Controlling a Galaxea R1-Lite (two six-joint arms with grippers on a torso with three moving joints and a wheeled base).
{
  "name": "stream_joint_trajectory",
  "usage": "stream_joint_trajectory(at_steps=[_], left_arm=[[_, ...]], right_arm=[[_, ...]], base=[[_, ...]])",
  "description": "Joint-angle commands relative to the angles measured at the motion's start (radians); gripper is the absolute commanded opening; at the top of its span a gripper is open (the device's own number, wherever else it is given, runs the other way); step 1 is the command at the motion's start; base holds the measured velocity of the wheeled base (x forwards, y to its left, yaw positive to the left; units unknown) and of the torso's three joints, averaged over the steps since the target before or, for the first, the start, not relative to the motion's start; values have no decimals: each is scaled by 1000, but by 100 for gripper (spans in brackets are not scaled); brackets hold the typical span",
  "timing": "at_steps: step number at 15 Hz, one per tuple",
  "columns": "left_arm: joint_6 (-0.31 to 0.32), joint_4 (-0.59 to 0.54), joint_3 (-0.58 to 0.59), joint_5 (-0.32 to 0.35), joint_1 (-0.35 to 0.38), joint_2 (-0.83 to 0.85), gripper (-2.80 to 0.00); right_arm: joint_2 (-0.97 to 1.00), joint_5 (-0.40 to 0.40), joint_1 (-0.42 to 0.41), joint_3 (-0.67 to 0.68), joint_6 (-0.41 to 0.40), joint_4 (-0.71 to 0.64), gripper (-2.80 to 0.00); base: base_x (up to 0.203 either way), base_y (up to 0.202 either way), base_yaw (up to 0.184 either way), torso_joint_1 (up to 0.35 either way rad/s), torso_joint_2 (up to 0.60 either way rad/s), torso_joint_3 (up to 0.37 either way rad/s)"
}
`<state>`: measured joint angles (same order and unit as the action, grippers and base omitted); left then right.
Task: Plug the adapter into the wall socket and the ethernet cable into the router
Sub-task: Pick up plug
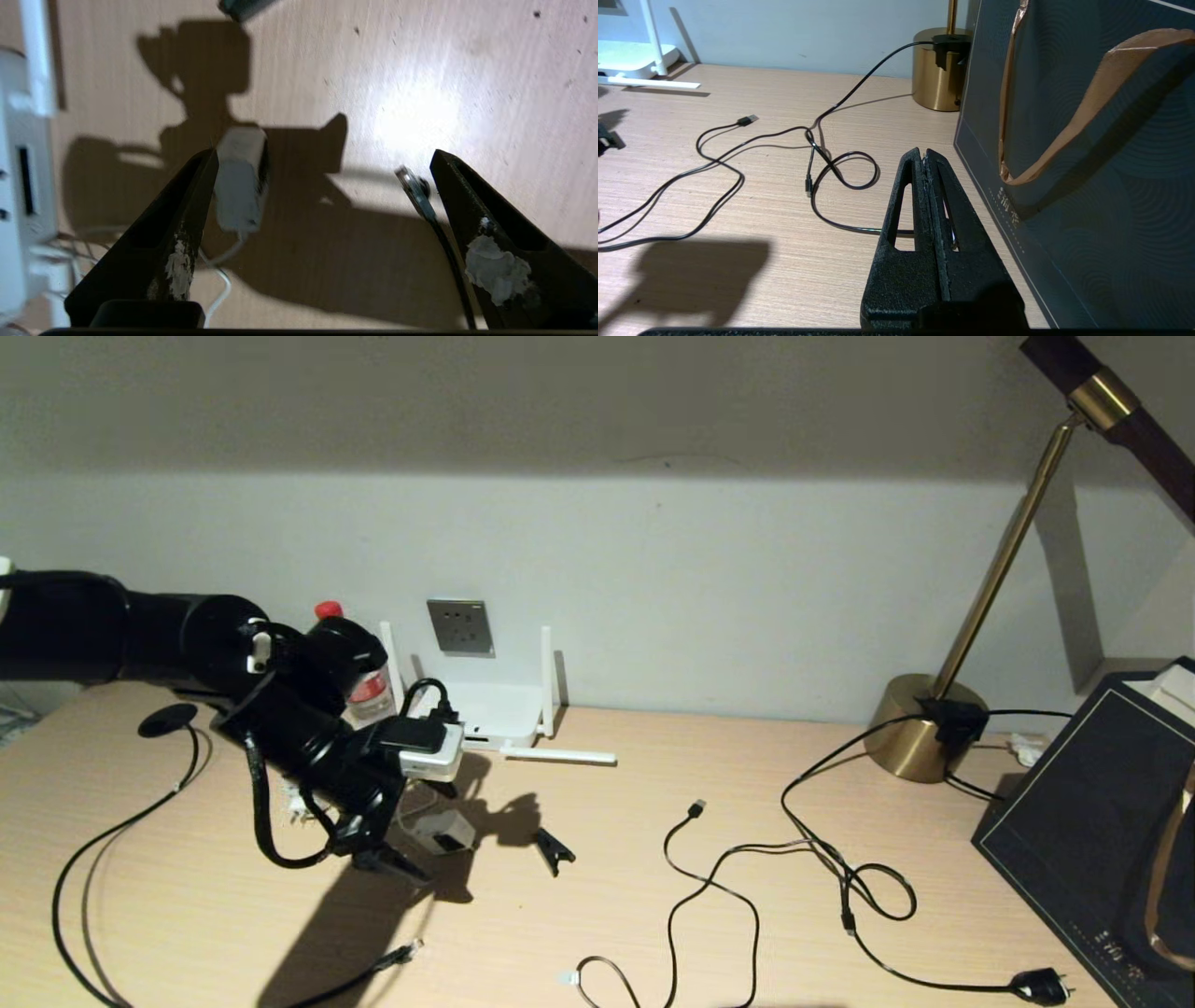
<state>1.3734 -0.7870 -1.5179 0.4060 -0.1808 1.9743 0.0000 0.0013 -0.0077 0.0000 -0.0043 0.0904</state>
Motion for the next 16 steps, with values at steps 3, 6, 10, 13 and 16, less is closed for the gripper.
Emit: stream_joint_trajectory(at_steps=[3,6,10,13,16], left_arm=[[7,-37,-3,3,6,6,0],[7,-25,-5,4,6,45,0],[9,60,-17,-2,6,112,0],[10,72,-31,-44,13,128,0],[10,74,-70,-56,18,159,0]], right_arm=[[0,0,0,35,0,2,-280],[0,0,-1,35,0,1,-280],[0,0,0,35,0,2,-280],[0,0,0,35,0,2,-280],[0,0,0,35,0,2,-280]], base=[[0,0,0,0,0,0],[0,0,0,0,0,0],[0,0,0,0,0,0],[0,0,0,0,0,0],[0,0,0,0,0,0]])
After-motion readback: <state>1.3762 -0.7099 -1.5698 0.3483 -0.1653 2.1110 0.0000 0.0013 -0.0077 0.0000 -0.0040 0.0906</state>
